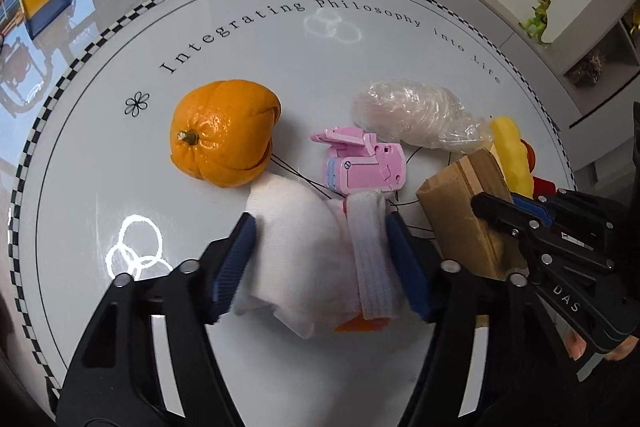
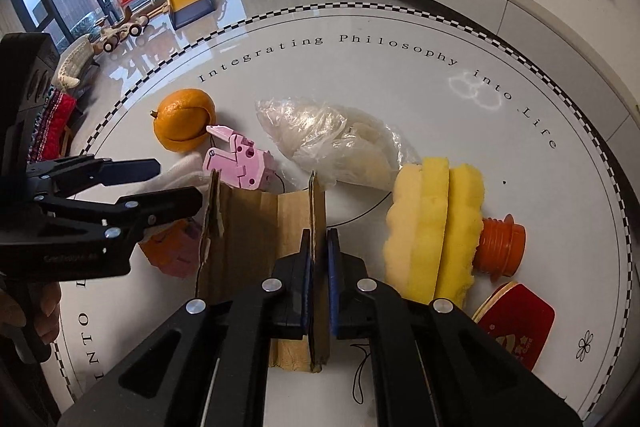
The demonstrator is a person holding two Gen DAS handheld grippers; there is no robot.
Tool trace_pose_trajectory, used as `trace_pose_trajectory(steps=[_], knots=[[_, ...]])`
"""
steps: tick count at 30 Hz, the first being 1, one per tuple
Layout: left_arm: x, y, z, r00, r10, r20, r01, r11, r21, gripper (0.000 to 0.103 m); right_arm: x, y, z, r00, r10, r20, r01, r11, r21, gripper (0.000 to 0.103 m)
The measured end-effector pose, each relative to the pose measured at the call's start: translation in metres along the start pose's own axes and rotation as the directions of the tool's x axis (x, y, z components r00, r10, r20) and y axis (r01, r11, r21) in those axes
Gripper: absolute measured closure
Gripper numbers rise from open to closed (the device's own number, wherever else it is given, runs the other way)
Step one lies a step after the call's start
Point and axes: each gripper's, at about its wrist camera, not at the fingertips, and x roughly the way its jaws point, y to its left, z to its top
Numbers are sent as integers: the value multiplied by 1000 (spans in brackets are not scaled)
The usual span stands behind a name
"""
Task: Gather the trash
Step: 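Grasp the white cloth with the left tool while the right tool grasps the cardboard, then carry cloth and cardboard to the black bin and open both tools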
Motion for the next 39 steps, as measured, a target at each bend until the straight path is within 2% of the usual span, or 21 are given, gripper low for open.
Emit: trace_pose_trajectory(steps=[3,5,7,14,19,22,30,39], knots=[[-5,-4,-4,1000,-8,11,8,1000,7,54,-1,4,5,1000,6,6,-6,1000,6,95],[-12,-4,-4,1000,-8,26,8,1000,2,68,-2,6,6,1000,5,11,-5,1000,9,95],[-23,-4,-6,999,-15,50,15,1000,-1,75,-7,8,4,1000,3,17,-4,1000,14,95],[-60,-9,-18,993,-12,114,9,1000,28,75,-30,13,1,999,6,43,-7,999,36,95],[-92,-14,-44,988,32,152,-43,997,67,75,-48,33,-1,998,6,63,-8,1000,25,95],[-111,-12,-62,984,35,172,-50,996,79,75,-60,49,-7,997,9,73,-10,1000,13,95],[-157,-7,-117,972,58,227,-82,992,98,75,-88,101,-26,995,44,93,-41,999,-32,95],[-204,35,-189,958,94,272,-104,994,21,75,-94,182,-57,990,118,73,-110,988,-110,95]])
